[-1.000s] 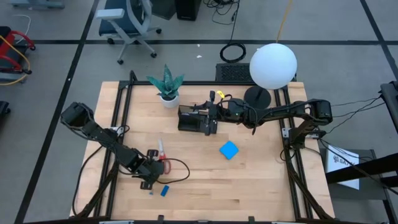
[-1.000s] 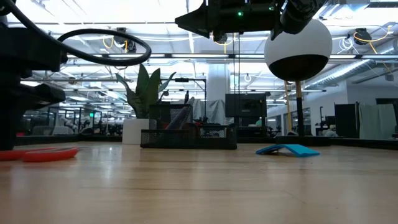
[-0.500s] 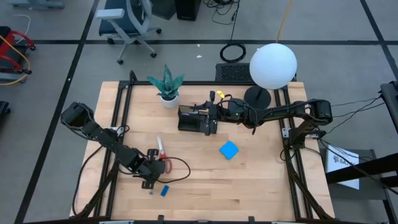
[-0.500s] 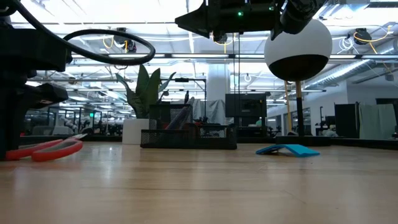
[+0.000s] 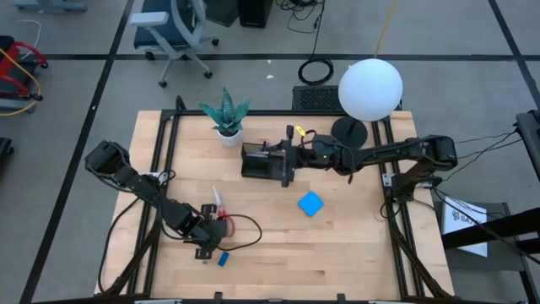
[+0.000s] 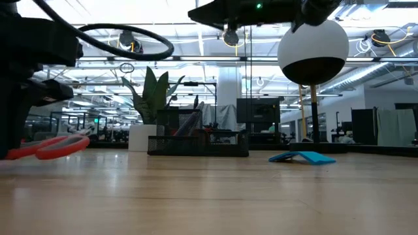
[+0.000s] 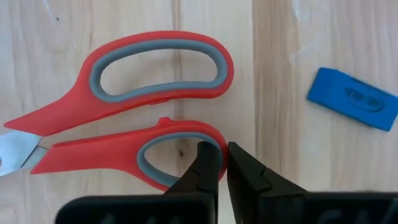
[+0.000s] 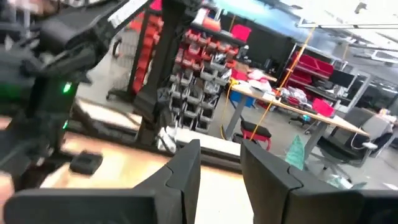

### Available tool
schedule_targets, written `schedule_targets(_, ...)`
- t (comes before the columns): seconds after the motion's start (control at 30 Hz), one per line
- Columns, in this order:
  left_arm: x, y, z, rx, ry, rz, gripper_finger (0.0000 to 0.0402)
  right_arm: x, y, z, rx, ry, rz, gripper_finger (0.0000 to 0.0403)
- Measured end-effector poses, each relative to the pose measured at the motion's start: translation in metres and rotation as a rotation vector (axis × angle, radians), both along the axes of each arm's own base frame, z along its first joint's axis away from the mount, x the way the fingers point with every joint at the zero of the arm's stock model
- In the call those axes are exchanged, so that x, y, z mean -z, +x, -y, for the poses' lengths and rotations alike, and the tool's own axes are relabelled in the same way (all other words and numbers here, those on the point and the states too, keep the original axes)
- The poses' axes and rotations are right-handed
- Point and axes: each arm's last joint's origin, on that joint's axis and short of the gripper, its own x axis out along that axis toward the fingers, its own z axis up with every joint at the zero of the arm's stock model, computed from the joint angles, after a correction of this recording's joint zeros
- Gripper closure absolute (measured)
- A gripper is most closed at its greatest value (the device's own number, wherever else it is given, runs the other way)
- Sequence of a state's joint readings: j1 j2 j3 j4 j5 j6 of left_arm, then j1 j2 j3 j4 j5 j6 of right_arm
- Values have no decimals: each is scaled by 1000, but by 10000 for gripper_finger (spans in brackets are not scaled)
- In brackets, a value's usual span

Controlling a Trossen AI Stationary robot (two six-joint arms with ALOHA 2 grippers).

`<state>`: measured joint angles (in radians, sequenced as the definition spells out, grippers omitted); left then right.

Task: Pick and place office supplies into organizer
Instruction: Put the red scissor into the black desk organizer

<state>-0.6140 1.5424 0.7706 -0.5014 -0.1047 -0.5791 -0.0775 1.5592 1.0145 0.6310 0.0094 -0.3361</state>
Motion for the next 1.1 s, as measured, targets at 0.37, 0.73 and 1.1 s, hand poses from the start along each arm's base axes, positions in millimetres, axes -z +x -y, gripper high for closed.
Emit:
schedule_targets(0.37, -30, 7, 0, 14, -59, 103, 392, -27, -26, -32, -6, -121, -48, 298)
schedule_targets(0.73, -81, 0, -5, 44, -150, 283, 401, -21, -29, -64, -96, -423, -127, 298)
schedule_targets(1.1, -82, -8, -10, 38, -125, 230, 378, -15, -29, -73, -126, -342, -159, 298)
